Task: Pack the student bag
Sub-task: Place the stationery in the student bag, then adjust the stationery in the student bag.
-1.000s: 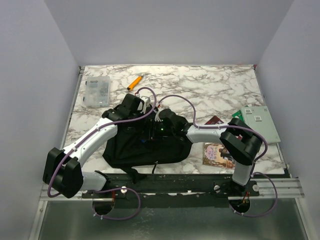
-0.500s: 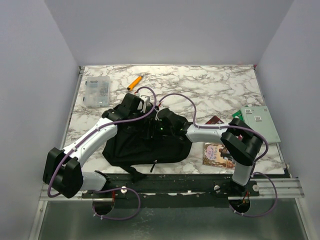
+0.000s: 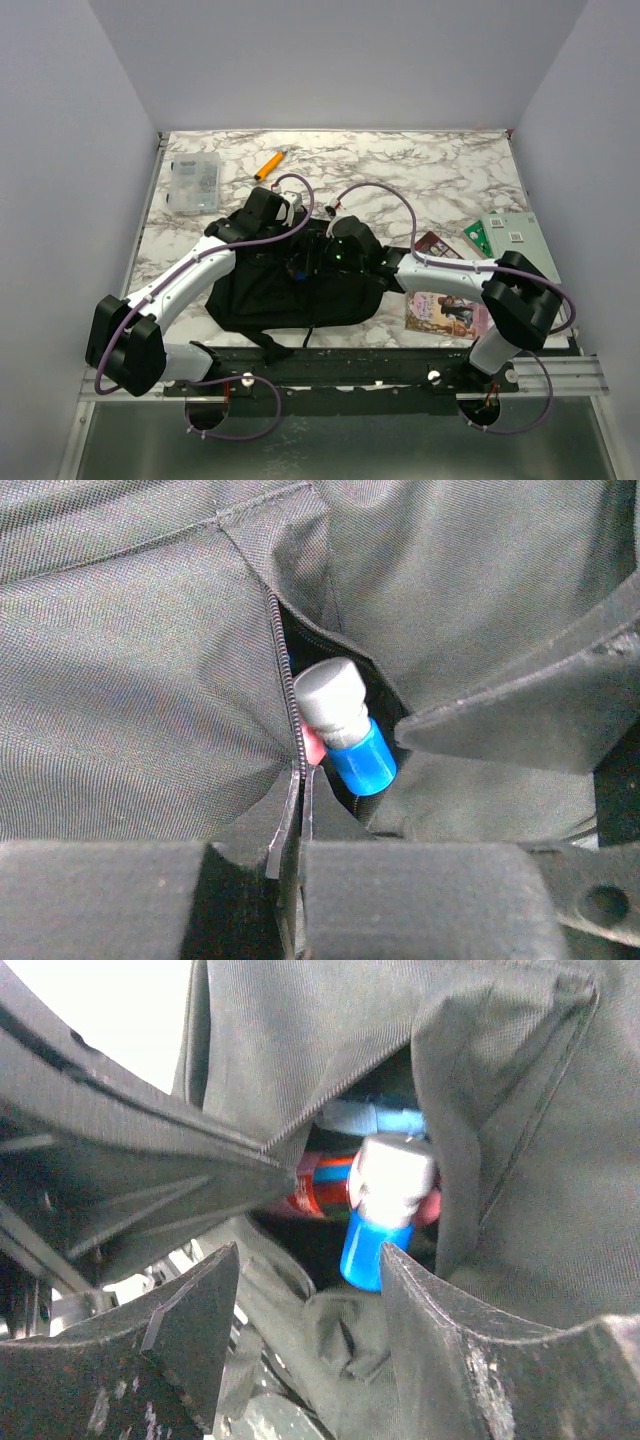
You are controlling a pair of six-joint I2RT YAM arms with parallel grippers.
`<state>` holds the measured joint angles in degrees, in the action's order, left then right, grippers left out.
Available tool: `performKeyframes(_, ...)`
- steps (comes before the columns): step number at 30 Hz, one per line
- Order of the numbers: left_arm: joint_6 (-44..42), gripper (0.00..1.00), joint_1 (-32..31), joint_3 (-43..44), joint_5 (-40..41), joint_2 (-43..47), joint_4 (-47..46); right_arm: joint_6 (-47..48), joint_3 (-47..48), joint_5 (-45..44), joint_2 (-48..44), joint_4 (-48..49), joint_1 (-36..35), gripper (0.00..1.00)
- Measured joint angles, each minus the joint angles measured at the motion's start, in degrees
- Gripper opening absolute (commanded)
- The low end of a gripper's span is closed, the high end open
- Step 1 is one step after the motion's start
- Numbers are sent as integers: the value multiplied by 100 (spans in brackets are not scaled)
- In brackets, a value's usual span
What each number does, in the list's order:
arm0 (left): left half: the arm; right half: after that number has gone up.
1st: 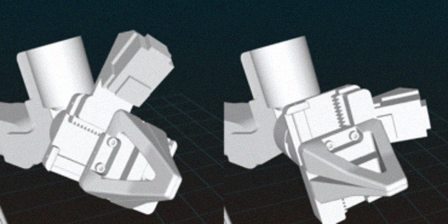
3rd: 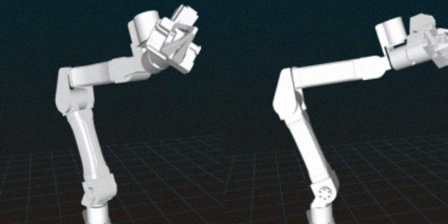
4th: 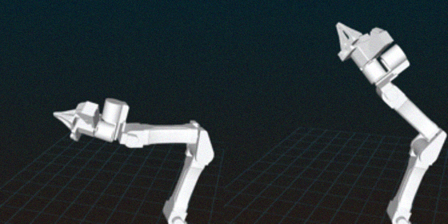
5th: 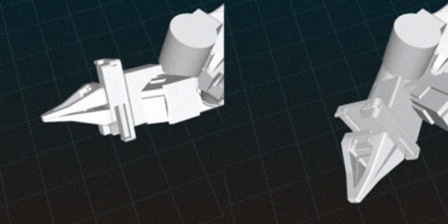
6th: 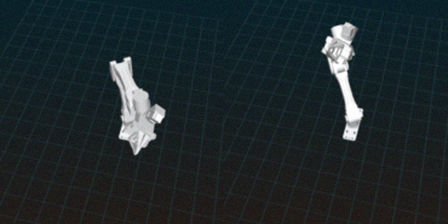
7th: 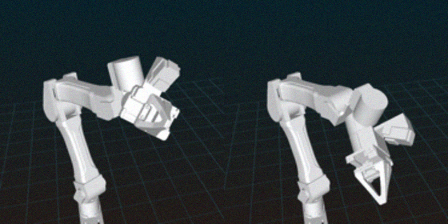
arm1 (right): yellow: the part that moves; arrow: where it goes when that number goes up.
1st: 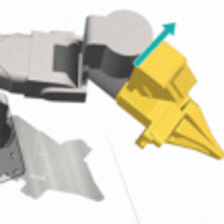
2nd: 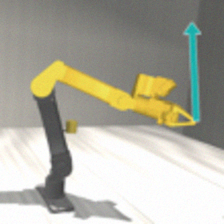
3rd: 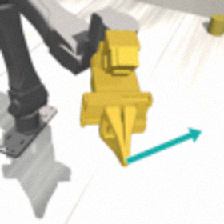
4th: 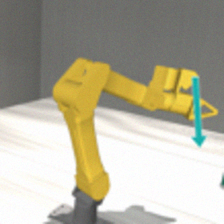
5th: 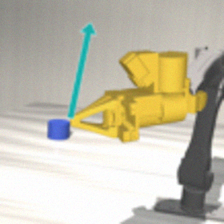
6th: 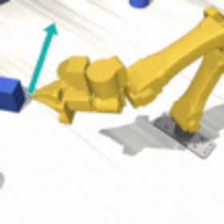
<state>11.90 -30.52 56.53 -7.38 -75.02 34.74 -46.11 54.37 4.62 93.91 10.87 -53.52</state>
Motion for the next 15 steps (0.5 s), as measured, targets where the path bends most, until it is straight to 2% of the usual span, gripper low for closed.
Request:
performKeyframes(8,2,0,-4,-17,-22,0,-11,-387,-673,-120,-372,28,-166,62)
performKeyframes(15,2,0,-61,-44,-33,0,-37,-645,-977,-542,-385,70,-184,31)
